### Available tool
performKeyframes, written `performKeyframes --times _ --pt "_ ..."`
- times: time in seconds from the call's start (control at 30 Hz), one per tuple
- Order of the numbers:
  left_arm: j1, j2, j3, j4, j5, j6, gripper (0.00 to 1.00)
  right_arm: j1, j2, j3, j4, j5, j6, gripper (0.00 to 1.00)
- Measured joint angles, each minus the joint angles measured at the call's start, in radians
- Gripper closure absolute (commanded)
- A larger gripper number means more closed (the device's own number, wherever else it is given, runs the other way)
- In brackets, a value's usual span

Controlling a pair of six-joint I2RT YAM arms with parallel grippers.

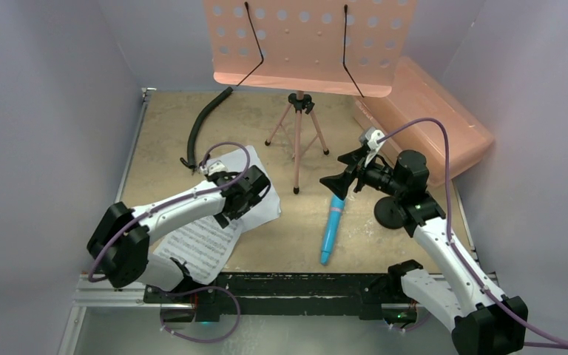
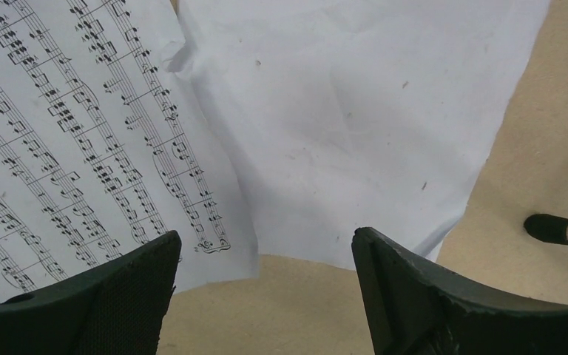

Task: Set up the instrument practice props

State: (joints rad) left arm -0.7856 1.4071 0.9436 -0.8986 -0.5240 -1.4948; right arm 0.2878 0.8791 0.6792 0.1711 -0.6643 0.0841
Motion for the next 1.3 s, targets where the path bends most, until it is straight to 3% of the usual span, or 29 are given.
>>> performKeyframes --times 0.4,0.63,0.93,1.3 --pt "0.02 0.205 0.061 -0.083 0.106 -0.002 0.39 0.0 -0.007 0.0 -0.013 0.003 -0.017 0.02" --pt "0.023 0.212 0.061 -0.086 0.127 0.005 0.61 0.0 -0.026 0.0 -0.016 0.019 -0.016 0.02" --pt "0.027 0.159 0.038 -0.053 0.126 0.018 1.0 0.0 -0.029 0.0 -0.015 0.021 -0.013 0.02" --pt "0.027 0.062 0.052 0.06 0.116 0.168 1.0 0.0 -0.029 0.002 -0.016 0.024 -0.008 0.02"
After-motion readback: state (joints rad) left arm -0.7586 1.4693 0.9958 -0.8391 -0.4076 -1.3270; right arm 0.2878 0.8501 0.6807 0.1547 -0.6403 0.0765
